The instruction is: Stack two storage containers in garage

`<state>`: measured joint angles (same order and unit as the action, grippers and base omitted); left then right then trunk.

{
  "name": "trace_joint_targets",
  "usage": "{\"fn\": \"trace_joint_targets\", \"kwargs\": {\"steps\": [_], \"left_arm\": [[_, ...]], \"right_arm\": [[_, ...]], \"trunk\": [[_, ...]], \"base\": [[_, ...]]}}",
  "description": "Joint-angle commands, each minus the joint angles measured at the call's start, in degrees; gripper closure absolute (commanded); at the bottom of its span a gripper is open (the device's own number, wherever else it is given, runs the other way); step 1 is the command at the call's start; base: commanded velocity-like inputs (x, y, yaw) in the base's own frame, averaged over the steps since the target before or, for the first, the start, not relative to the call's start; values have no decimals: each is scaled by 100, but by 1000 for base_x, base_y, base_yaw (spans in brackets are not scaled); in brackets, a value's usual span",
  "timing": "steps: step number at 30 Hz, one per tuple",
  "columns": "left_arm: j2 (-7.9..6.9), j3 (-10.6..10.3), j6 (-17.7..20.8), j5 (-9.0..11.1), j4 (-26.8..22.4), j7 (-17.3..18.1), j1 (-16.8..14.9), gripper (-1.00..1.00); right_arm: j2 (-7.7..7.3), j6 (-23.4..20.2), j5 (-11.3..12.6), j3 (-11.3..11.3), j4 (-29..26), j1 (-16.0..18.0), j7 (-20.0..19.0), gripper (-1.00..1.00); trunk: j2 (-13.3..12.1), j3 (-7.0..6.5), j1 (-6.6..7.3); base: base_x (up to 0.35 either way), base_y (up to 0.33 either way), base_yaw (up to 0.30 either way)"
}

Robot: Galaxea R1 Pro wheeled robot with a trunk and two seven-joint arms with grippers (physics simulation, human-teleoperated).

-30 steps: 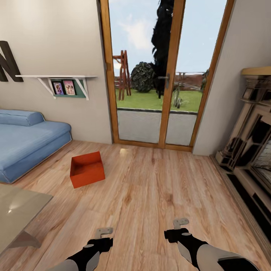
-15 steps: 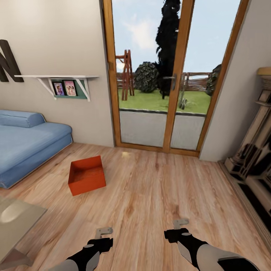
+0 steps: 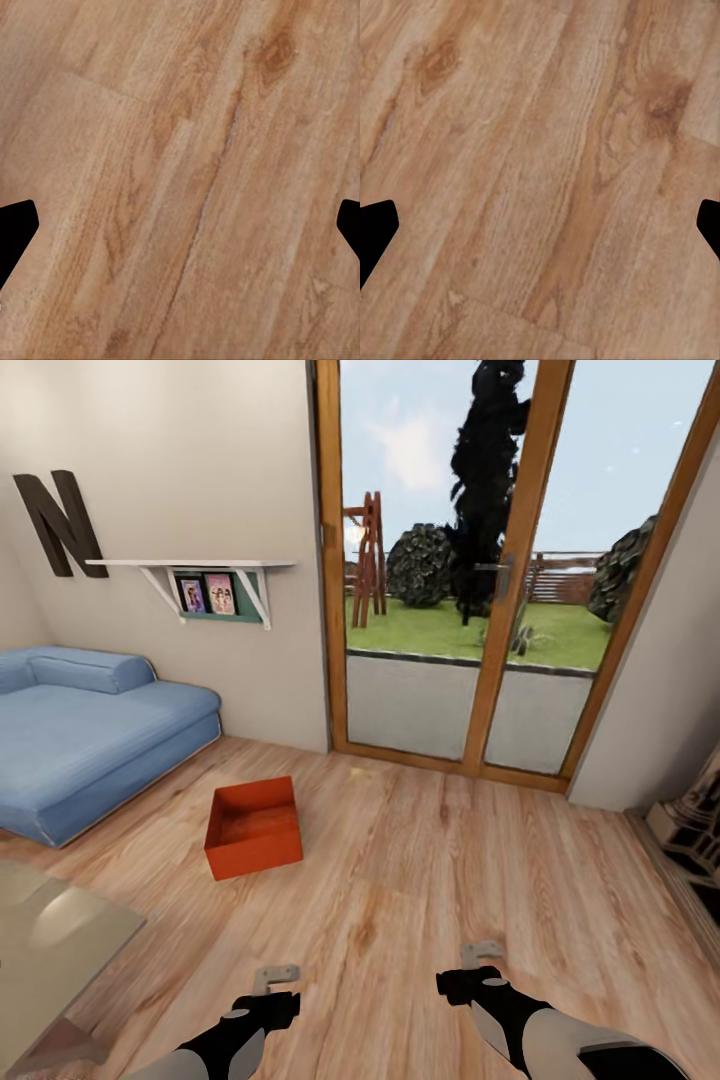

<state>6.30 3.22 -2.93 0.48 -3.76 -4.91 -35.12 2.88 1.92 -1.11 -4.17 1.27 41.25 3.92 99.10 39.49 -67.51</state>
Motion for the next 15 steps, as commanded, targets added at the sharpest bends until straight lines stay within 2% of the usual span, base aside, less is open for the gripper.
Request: {"fn": "trace_joint_targets", "kwargs": {"steps": [1, 13, 15], "left_arm": [[2, 30, -20, 5, 7, -10, -6, -100], [2, 30, -15, 5, 6, -10, -5, -100], [2, 30, -15, 5, 7, -10, -4, -100]], "right_arm": [[2, 20, -12, -40, 14, 6, 25, -100], [2, 20, -12, -40, 14, 6, 23, -100], [2, 20, -12, -40, 14, 6, 24, -100]], "trunk": [[2, 5, 0], [2, 5, 0], [2, 5, 0]], "base": [[142, 0, 66], [293, 0, 13], [152, 0, 1]]}}
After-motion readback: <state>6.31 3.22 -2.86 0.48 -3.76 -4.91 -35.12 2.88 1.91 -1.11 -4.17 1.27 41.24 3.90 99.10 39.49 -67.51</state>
